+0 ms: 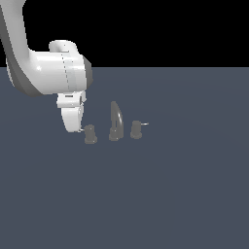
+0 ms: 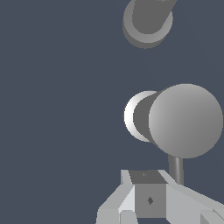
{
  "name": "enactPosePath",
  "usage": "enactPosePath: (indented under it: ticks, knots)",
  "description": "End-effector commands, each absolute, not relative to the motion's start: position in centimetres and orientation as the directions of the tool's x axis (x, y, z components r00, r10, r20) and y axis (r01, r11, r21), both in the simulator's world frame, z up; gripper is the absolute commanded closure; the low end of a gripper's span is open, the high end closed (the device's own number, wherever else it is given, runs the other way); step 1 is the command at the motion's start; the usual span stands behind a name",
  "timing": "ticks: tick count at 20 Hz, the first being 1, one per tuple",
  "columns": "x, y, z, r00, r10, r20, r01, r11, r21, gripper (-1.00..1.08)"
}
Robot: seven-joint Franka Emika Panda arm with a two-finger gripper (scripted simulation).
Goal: Turn on the faucet by rotating a designated handle.
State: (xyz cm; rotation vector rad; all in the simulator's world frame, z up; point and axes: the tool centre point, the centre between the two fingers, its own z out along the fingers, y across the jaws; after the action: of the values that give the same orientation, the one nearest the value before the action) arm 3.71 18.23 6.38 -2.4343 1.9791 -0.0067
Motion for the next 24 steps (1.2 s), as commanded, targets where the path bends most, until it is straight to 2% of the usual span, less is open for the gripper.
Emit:
enactPosePath:
  ticks: [1,3,17,19,24]
  knots:
    - [2.5,18.7,6.4,0.208,-0.978,0.000,-0.978,-0.208,0.000,1.08]
    - [3.4,18.2,6.4,0.201,-0.980,0.000,-0.980,-0.201,-0.011,1.08]
    - [-0.9,16.9,6.4,0.207,-0.978,0.000,-0.978,-0.207,0.000,1.08]
    - [-0.6,18.1,6.3,0.221,-0.975,-0.008,-0.975,-0.221,-0.007,1.08]
    - [-1.3,15.7,6.4,0.215,-0.977,-0.004,-0.977,-0.215,-0.004,1.08]
